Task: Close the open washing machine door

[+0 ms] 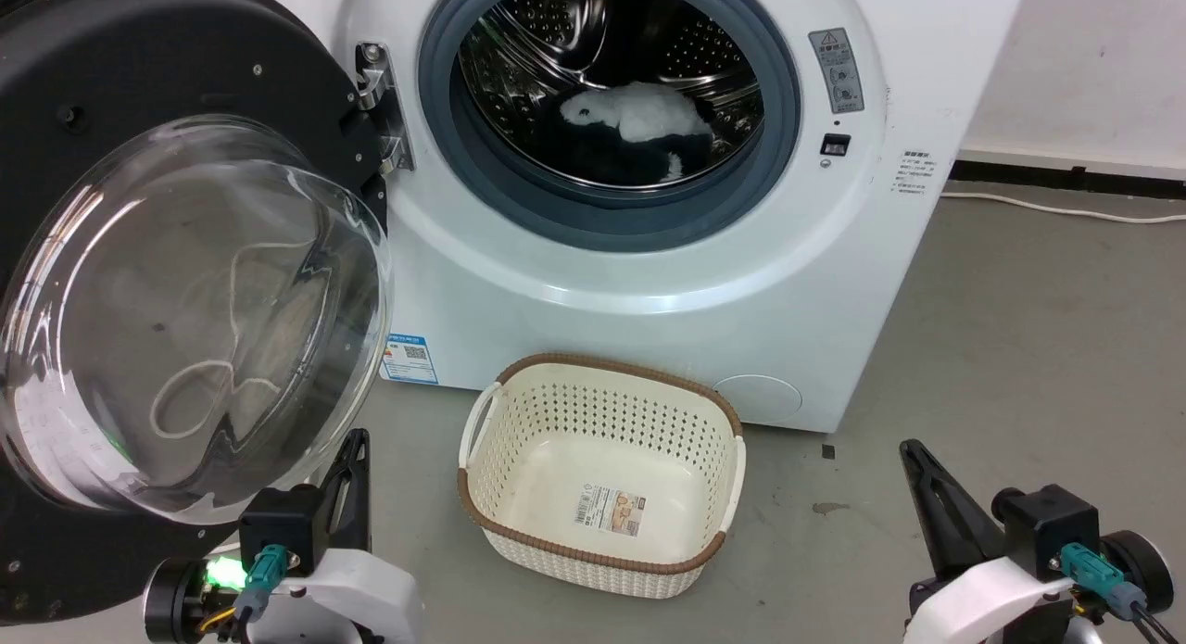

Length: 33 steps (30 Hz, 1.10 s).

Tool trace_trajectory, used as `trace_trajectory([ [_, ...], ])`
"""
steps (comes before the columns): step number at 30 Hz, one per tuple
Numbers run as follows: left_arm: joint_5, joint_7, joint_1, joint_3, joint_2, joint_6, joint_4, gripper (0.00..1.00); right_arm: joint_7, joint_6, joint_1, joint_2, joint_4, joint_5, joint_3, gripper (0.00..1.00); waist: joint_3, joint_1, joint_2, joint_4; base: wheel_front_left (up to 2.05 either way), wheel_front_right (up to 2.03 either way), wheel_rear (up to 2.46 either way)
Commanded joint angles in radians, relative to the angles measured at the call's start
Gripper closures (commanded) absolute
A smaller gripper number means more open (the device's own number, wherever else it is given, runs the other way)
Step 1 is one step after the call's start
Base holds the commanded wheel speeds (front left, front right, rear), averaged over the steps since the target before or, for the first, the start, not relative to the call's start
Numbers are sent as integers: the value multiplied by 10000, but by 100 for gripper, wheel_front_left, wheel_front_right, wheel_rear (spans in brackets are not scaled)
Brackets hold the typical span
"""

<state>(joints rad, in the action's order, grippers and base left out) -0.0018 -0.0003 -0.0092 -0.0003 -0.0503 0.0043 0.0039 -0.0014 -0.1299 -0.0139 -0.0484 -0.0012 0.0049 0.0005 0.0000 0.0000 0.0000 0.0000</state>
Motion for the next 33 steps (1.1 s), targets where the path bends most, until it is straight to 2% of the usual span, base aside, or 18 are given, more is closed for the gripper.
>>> trace_trajectory([
  [1, 18, 3, 92, 3, 1, -43, -39, 100, 14, -8, 139, -18, 12, -49, -5, 100, 0, 0, 0, 0, 0, 0, 0],
  [6, 18, 3, 92, 3, 1, -43, -39, 100, 14, -8, 139, -18, 12, -49, -5, 100, 0, 0, 0, 0, 0, 0, 0],
  [7, -1, 0, 0, -6, 0, 0, 0, 0, 0, 0, 0, 0, 0, 3, -4, 0, 0, 0, 0, 0, 0, 0, 0],
  [24, -304, -270, 137, -102, -10, -53, 20, 1, -287, -1, -123, -2, 132, 464, 113, 0, 12, 0, 0, 4, 0, 0, 0],
  [25, -328, -289, 145, -111, -11, -58, 22, 61, -307, -1, -132, -2, 141, 500, 120, 0, 12, 0, 0, 5, 0, 0, 0],
  [26, -355, -309, 153, -120, -11, -64, 24, 100, -328, -1, -142, -2, 149, 535, 127, 0, 12, 0, 0, 7, 0, 0, 0],
  [33, -553, -471, 197, -142, -13, -113, -91, 100, -474, -1, -220, -3, 211, 785, 154, 0, -2, 0, 0, 46, 0, 0, 0],
])
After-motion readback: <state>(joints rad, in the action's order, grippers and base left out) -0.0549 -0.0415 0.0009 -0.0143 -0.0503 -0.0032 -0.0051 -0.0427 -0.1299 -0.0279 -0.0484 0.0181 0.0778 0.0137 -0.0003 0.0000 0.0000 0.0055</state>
